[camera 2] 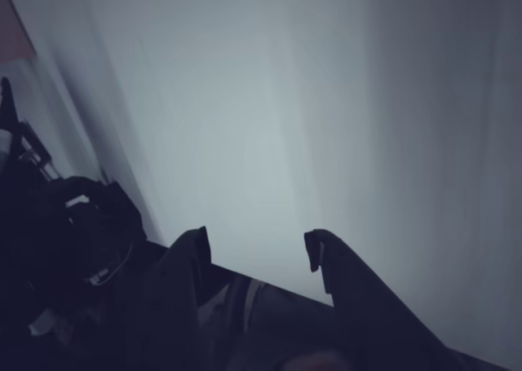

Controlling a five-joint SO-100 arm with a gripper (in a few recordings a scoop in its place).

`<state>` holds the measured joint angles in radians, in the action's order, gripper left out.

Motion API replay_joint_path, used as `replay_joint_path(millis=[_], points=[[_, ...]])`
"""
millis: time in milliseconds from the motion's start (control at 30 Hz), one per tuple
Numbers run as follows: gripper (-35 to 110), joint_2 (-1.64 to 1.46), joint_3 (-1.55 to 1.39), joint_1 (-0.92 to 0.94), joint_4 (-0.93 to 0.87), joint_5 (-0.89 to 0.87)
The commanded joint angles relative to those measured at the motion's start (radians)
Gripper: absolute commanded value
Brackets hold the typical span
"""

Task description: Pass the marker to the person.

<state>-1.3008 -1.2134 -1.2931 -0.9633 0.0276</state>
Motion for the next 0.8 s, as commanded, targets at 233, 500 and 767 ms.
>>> replay_joint_path(millis=[233, 500, 767], points=[[23, -0.172, 0.031, 0.021, -0.137, 0.052], [3, -0.242, 0.031, 0.034, -0.229, 0.097], [-5, -0.319, 0.002, 0.071, -0.242, 0.164]])
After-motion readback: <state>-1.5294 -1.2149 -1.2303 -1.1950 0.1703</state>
